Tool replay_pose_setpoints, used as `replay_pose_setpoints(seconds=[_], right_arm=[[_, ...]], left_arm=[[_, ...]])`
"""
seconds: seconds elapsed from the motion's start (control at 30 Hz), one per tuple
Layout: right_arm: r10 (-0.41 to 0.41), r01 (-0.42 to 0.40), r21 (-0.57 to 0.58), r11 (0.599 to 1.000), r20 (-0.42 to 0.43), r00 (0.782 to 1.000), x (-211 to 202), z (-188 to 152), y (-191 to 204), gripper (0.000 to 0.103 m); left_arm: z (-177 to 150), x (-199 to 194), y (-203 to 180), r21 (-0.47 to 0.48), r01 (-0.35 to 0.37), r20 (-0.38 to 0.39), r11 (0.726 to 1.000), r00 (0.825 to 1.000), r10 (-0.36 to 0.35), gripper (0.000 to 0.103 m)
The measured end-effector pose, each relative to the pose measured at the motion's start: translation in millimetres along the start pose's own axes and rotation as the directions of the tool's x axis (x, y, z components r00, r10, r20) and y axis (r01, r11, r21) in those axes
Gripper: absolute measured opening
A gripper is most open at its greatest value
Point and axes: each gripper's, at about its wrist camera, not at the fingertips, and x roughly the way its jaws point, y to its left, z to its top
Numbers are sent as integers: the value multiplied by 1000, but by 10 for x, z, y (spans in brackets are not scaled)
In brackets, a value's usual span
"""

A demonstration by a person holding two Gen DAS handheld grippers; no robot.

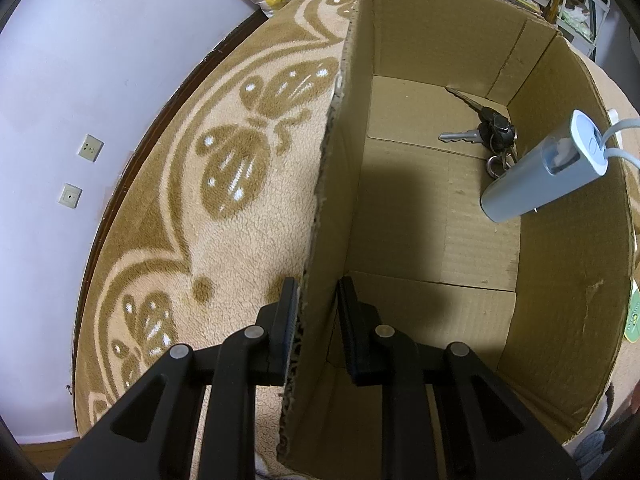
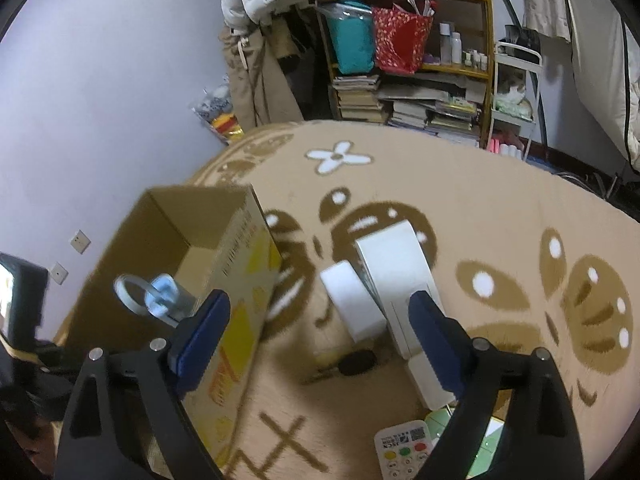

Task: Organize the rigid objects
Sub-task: 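Return the right tool to the items and grasp the gold card with black fob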

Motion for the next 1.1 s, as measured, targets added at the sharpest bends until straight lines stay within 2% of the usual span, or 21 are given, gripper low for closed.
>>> replay_pose_setpoints(seconds=[0.27, 0.4, 0.77, 0.87, 1.1], right_arm=[[-16, 15, -14, 1000, -58, 998, 239, -237, -41, 95], [7, -5, 19, 1000, -76, 997, 291, -292, -92, 95], [14, -14, 7, 1000, -126, 992, 472, -415, -81, 95], [-9, 9, 3, 1000, -147, 989, 540, -448, -85, 91], [-22, 30, 47, 998, -174, 984, 655, -510, -151, 90]], left_arm=[[-10, -7, -6, 3, -5, 2, 1000, 1000, 5, 20], [-15, -21, -15, 2, -5, 2, 1000, 1000, 5, 20], [-5, -13, -13, 3, 1, 0, 1000, 1000, -1, 18], [-5, -13, -24, 8, -4, 2, 1000, 1000, 4, 18], [-1, -14, -16, 1, 3, 0, 1000, 1000, -3, 18]])
